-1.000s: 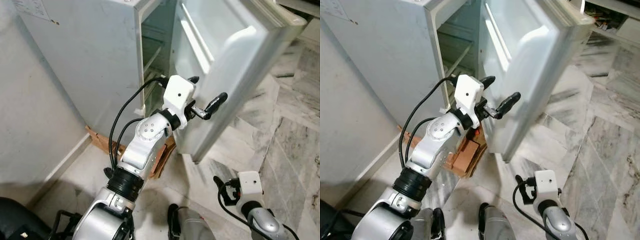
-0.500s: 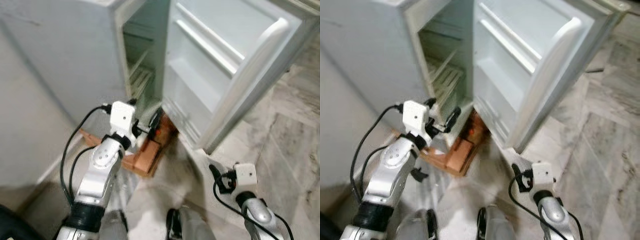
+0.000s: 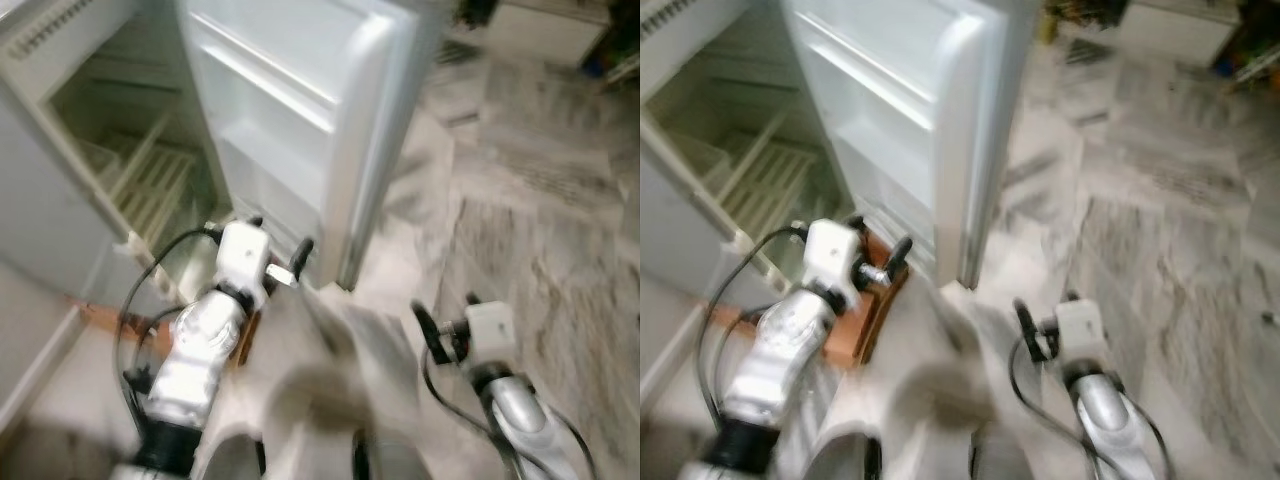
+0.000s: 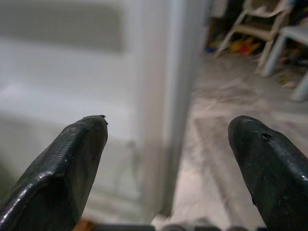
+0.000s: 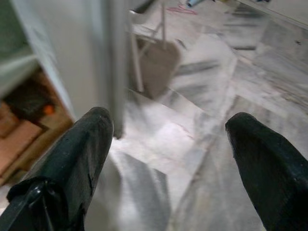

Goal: Restocking fridge

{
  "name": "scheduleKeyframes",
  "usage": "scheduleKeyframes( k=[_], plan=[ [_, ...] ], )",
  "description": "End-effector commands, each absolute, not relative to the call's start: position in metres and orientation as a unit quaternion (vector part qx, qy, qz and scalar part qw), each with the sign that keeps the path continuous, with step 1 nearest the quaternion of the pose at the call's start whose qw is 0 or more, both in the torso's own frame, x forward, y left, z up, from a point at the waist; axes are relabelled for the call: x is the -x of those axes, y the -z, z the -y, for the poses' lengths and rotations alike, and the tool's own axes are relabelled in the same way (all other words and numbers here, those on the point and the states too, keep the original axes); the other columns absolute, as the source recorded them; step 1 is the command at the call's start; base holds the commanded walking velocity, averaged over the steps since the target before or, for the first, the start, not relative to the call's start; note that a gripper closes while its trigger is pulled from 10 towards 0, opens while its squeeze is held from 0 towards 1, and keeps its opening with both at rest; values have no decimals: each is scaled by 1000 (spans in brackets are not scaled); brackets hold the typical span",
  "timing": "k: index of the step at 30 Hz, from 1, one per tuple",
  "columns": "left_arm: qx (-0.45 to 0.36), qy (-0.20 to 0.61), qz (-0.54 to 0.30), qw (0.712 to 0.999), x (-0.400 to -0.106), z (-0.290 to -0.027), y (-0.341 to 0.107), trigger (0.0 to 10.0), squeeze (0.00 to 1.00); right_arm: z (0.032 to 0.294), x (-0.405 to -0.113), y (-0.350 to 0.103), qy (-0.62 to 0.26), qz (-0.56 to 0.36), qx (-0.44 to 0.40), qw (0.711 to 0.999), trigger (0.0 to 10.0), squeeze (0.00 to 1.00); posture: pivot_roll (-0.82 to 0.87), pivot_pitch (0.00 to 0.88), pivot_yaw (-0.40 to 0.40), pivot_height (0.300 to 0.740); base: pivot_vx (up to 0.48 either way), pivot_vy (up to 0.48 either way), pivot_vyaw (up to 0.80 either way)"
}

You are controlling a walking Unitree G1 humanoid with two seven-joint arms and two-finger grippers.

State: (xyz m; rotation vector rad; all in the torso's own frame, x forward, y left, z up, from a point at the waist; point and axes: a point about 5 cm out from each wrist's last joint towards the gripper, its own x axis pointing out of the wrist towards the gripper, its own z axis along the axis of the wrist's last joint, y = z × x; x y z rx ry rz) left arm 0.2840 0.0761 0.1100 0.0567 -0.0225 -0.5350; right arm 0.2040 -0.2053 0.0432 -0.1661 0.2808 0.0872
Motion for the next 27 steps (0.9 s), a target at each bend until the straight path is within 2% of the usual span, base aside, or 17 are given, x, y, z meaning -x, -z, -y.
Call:
scheduleKeyframes(
  k=[1, 19, 27],
  plan=[
    [-42, 248, 18, 968, -294, -84, -113, 10000, 0, 194, -207, -54, -50, -123, 78, 988, 10000, 0, -33, 146, -27, 740, 465, 0, 0],
    [-55, 289, 31, 955, -322, -44, -121, 10000, 0, 188, -203, -71, -37, -133, 77, 987, 10000, 0, -46, 147, -16, 740, 477, 0, 0],
    [-59, 303, 28, 951, -324, -34, -119, 10000, 0, 188, -203, -73, -34, -138, 75, 987, 10000, 0, -51, 150, -8, 740, 462, 0, 0]
  ],
)
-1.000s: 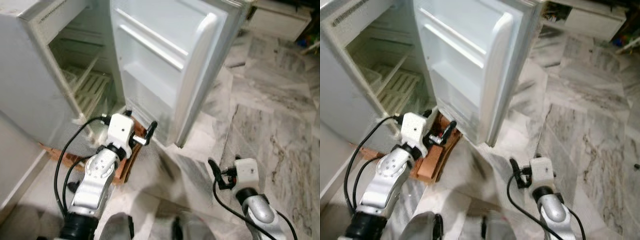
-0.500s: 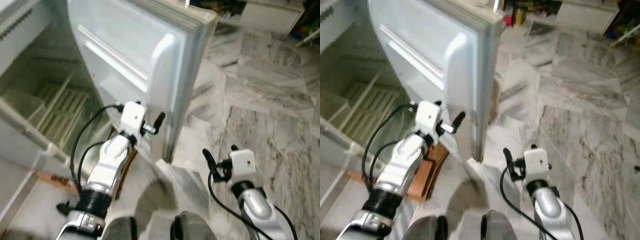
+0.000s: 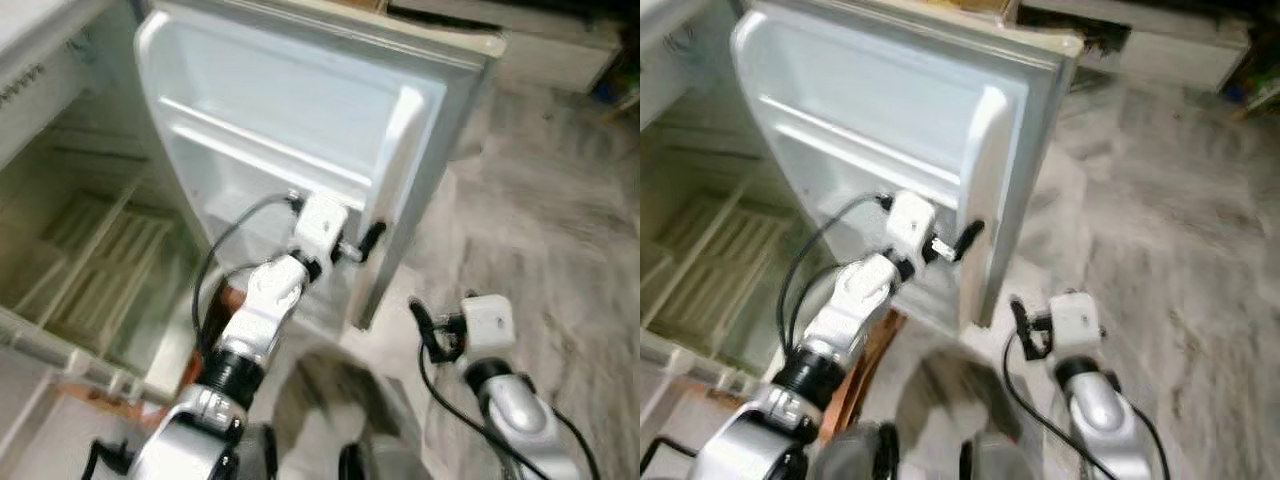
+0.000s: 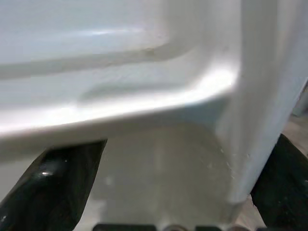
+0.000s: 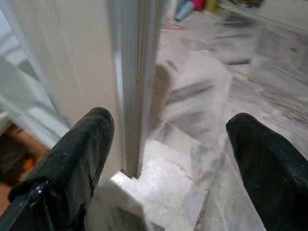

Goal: Restocking fridge

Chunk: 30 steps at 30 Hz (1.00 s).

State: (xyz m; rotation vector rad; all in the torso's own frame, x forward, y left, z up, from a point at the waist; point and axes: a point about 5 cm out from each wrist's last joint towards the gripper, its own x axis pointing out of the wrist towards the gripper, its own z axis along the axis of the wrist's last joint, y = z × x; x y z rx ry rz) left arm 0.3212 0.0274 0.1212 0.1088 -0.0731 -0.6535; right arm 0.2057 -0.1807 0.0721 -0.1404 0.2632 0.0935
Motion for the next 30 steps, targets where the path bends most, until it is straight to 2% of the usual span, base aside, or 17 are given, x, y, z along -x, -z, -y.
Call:
scheduleKeyframes(
  k=[1, 11, 19, 24, 30],
  plan=[
    [-56, 299, 29, 952, -323, -36, -117, 10000, 0, 188, -202, -73, -32, -138, 75, 987, 10000, 0, -50, 151, -5, 740, 0, 0, 0],
    [-76, 228, -20, 971, -294, -92, -84, 10000, 0, 192, -203, -65, -32, -149, 73, 986, 10000, 0, 5, 165, 8, 740, 0, 0, 0],
    [-106, 178, -47, 977, -281, -118, -76, 10000, 0, 193, -208, -59, -45, -156, 77, 984, 10000, 0, 14, 166, -20, 740, 34, 0, 0],
    [-103, 182, -43, 977, -284, -115, -79, 10000, 0, 193, -209, -57, -48, -157, 81, 983, 10000, 0, 10, 159, -26, 740, 350, -202, 0],
    [-101, 209, -37, 972, -291, -96, -85, 10000, 0, 195, -210, -54, -47, -158, 81, 983, 10000, 0, 1, 148, -22, 740, 379, -291, 0]
  ],
)
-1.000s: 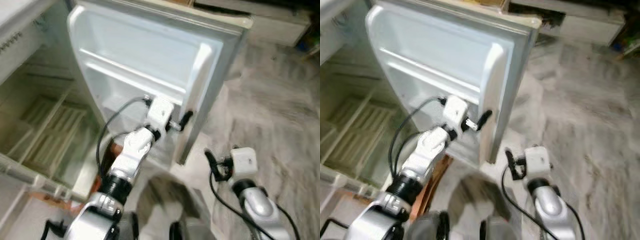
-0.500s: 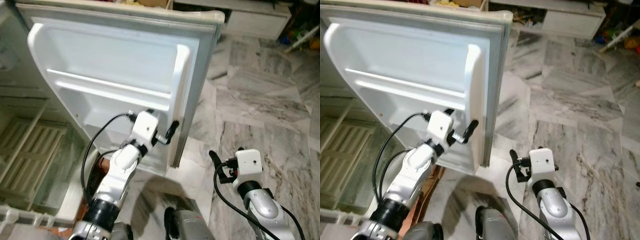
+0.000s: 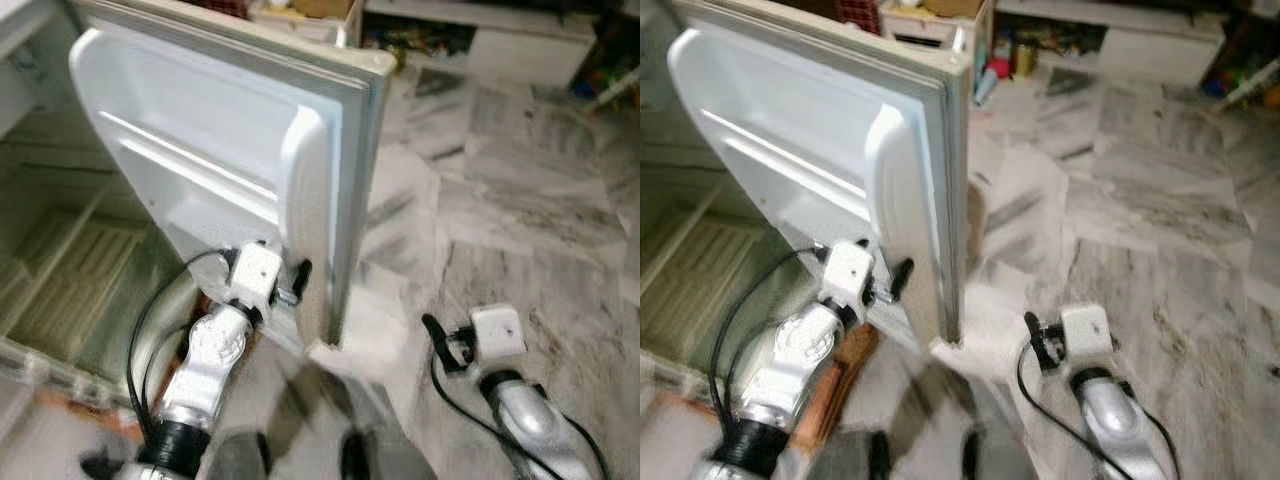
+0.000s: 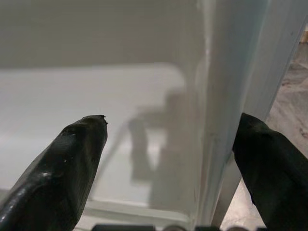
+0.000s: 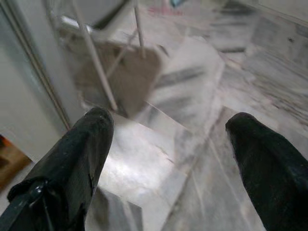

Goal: Restocking fridge

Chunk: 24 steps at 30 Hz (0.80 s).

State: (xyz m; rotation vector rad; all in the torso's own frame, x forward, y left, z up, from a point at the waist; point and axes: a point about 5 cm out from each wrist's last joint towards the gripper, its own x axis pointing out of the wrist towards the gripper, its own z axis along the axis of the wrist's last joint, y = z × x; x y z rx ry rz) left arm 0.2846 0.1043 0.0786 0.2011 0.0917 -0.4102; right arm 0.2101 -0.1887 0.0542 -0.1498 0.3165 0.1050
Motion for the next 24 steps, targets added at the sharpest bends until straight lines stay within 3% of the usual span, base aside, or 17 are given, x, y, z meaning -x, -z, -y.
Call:
scheduleKeyframes(
  k=[1, 9, 15, 18, 24],
  plan=[
    [-101, 212, -35, 971, -292, -93, -86, 10000, 0, 195, -210, -54, -46, -158, 82, 983, 10000, 0, 1, 148, -22, 740, 382, -289, 0],
    [-97, 244, -20, 965, -307, -64, -98, 10000, 0, 198, -211, -53, -38, -155, 82, 984, 10000, 0, -9, 153, -14, 740, 399, -260, 0],
    [-105, 252, -24, 962, -315, -49, -98, 10000, 0, 197, -212, -52, -37, -154, 81, 984, 10000, 0, -13, 153, -14, 740, 234, 0, 0],
    [-105, 249, -22, 963, -317, -50, -99, 10000, 0, 198, -211, -52, -35, -153, 81, 984, 10000, 0, -14, 153, -12, 740, 0, 0, 0],
    [-119, 214, -49, 968, -309, -78, -84, 10000, 0, 198, -211, -52, -32, -152, 80, 985, 10000, 0, -9, 156, -8, 740, 0, 0, 0]
  ],
)
